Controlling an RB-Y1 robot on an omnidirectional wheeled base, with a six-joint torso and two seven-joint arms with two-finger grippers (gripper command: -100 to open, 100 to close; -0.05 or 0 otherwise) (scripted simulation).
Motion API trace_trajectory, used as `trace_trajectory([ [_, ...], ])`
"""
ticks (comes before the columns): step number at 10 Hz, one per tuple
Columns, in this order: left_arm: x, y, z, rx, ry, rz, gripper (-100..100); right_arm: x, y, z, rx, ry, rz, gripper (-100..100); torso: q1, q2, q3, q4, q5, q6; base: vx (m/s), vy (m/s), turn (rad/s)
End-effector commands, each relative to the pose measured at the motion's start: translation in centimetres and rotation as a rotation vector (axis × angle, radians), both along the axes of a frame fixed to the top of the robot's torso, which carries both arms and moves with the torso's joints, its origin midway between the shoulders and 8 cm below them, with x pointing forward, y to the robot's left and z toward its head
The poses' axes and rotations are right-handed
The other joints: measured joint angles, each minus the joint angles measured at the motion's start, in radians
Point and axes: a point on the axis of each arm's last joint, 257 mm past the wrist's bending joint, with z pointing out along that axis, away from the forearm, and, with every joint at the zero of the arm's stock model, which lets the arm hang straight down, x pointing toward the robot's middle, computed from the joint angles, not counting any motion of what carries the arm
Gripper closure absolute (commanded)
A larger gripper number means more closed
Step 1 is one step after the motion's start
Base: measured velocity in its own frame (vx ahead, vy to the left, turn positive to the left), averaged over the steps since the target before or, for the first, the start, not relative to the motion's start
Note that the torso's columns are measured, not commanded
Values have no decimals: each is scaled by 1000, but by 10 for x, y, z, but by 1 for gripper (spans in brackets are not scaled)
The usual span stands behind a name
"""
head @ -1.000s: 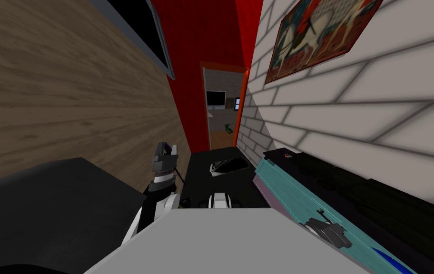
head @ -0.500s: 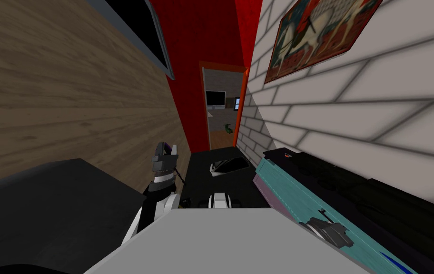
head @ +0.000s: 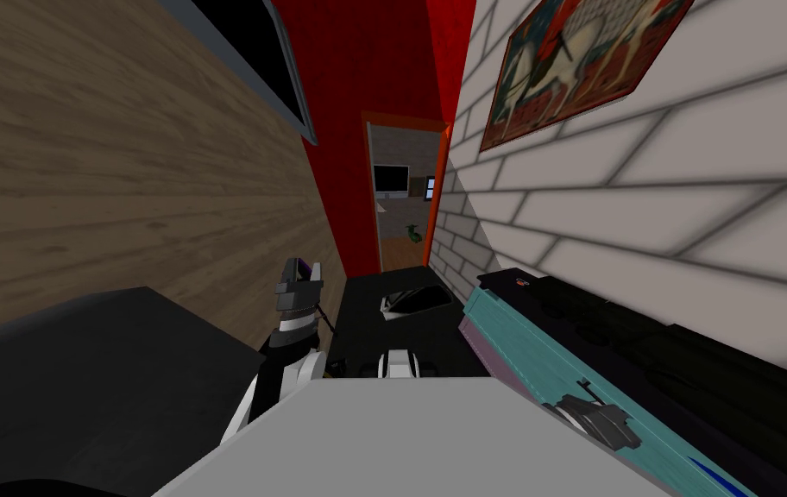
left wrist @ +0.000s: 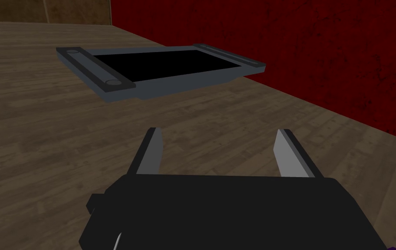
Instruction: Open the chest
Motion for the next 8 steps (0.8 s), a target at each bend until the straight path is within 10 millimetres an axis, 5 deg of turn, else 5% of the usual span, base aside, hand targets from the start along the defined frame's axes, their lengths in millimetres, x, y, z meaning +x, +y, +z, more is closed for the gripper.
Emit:
trace_trajectory([
  [1, 0, 0, 0, 0, 0, 0, 0, 2, -1, -3, 14, -1, 2, 100, 0, 0, 0, 0, 1, 0, 9, 9, 29],
  [8, 0, 0, 0, 0, 0, 0, 0, 2, -1, -3, 14, -1, 2, 100, 1, 1, 0, 0, 1, 1, 1, 1, 2],
])
